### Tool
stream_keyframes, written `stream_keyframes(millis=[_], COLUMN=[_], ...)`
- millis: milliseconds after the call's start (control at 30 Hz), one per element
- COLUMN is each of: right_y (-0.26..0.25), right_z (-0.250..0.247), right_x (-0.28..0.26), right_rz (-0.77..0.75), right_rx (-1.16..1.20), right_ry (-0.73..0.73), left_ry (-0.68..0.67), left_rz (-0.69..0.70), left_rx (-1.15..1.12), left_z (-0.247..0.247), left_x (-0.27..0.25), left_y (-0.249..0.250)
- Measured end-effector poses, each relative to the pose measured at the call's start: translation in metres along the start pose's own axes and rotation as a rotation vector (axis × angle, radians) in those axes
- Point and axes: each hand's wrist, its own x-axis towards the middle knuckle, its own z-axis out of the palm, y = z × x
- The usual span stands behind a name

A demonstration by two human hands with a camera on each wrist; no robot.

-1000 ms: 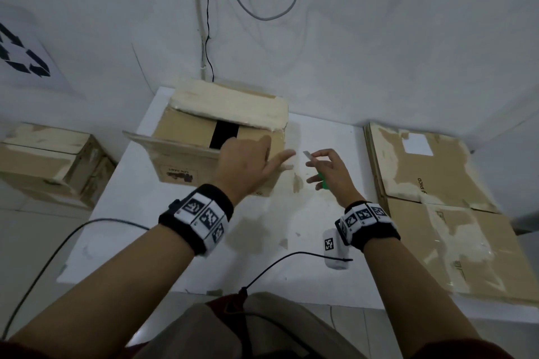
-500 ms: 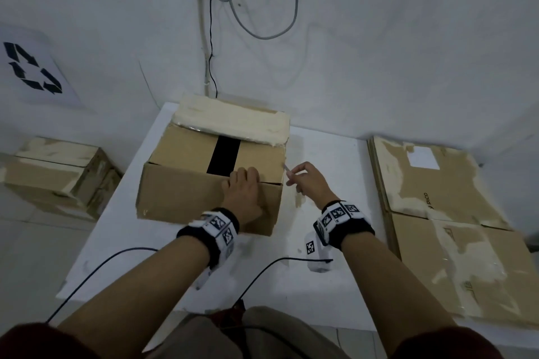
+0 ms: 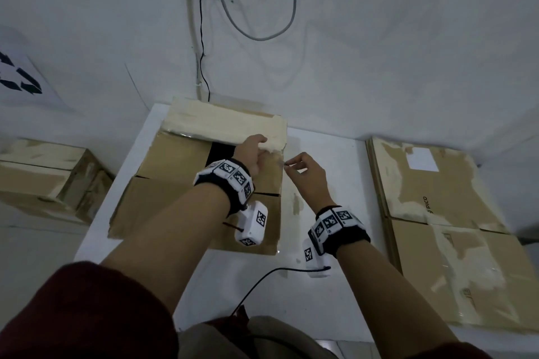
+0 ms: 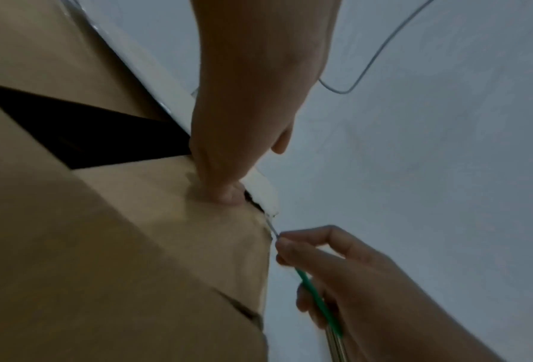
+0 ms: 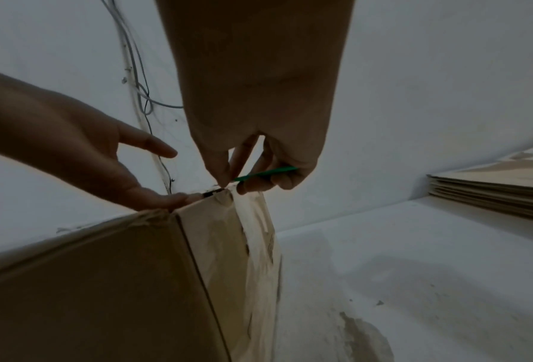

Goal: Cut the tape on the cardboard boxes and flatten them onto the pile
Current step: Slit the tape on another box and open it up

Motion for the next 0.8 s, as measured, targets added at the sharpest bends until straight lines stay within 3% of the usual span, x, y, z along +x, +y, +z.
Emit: stream_keyframes(millis=[100,333,567,800], right_y=[0.001,0.005,0.007,0.010], right_z=[0.008,0.015,0.016,0.021], right_x=[0.005,0.019,0.033,0.041], right_rz=[-0.053,-0.047,-0.042,-0.038], right_rx=[-0.024,-0.037,-0.099,-0.103], right_ry=[0.021,0.076,0.065,0.109], left_ry=[-0.039,0.031,0.155,0.079], left_rz=[-0.017,-0.037,-0.017,0.029], left_rx=[-0.175,-0.226,-0.067,0.163], left_z=[0.010,0.017,0.018,0.016], left_x=[0.001,0.031,0.057,0.068], left_y=[-0.007,-0.015,-0.017,-0.016])
